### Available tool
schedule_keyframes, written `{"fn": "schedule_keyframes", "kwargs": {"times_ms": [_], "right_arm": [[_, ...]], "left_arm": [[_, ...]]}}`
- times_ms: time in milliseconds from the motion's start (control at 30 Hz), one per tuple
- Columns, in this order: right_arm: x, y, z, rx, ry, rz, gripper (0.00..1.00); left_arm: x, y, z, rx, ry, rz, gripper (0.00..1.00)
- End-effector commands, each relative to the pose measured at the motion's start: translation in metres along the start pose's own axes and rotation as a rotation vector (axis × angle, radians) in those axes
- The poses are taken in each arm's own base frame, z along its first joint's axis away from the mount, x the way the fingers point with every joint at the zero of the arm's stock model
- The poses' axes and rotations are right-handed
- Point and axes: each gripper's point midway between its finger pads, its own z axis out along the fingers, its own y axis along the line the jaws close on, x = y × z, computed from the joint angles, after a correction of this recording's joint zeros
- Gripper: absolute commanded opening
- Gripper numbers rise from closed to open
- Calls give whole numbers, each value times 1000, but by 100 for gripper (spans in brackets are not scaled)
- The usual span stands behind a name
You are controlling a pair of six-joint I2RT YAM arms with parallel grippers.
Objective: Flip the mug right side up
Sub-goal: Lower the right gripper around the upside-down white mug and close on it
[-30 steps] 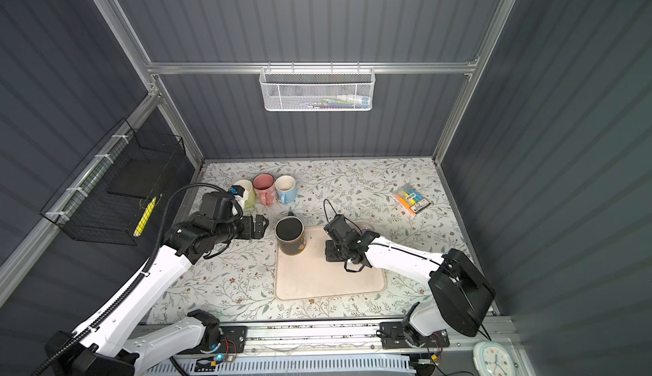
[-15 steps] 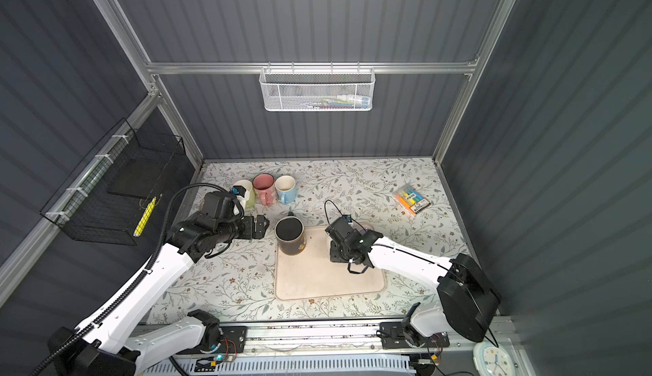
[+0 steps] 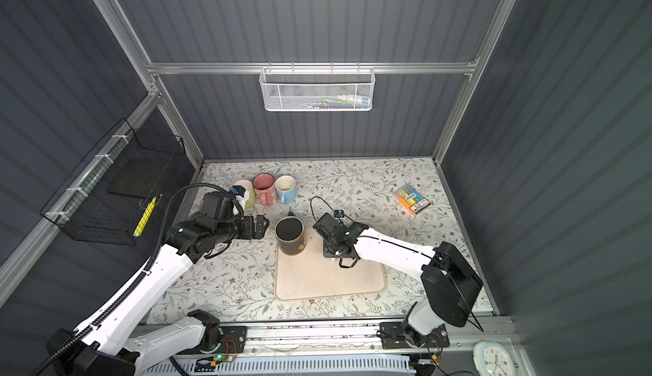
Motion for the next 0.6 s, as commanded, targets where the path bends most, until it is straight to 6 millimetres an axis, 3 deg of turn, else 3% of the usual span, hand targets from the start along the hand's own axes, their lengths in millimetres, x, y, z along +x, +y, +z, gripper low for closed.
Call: {"fn": "schedule_keyframes", "kwargs": {"times_ms": [0, 267, 567], "right_arm": [[-4, -4, -1, 45, -13, 7, 43], [-6, -14, 3, 124, -8, -40, 35], [-9, -24, -1, 167, -24, -82, 34]], "left_arm": [[6, 0, -5, 15, 3, 6, 100], [6, -1, -6, 19, 1, 5, 100], [7, 1, -6, 11, 4, 6, 100]]}}
